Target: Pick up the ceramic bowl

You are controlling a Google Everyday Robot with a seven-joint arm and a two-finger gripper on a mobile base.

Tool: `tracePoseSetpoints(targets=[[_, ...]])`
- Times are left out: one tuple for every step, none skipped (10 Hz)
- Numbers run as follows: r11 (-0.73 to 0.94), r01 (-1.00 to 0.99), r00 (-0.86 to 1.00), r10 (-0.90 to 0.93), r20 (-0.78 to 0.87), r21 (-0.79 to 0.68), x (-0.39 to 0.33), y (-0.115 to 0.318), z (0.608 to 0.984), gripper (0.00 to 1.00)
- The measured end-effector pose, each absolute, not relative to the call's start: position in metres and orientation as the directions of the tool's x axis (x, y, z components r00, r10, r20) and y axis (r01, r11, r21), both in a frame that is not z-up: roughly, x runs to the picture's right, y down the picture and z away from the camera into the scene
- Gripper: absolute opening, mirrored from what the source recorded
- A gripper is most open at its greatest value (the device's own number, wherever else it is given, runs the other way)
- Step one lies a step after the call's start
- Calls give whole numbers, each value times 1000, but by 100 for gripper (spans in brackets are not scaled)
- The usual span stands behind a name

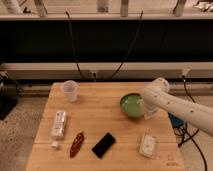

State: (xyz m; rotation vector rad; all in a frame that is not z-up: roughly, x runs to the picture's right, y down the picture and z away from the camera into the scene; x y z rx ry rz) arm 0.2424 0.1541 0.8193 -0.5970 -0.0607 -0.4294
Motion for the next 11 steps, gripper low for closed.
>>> tracePoseSetpoints(targets=[[740,413,908,-381,176,-531,243,149,816,0],[739,415,907,-384,175,-530,243,147,815,0],[739,418,905,-388,174,-529,243,144,813,0],[738,422,903,-392,174,-526,243,137,807,0],[736,425,901,-396,174,-527,244,132,801,0],[734,429,900,-400,177,-527,244,128,796,0],[734,433,898,-403,177,-524,244,125,796,0],[734,436,896,-406,177,-520,243,123,794,0],[735,440,894,-411,177,-516,243,119,792,0],[734,441,894,-412,177,-516,244,116,790,0],[734,443,893,-414,177,-515,245,113,787,0]])
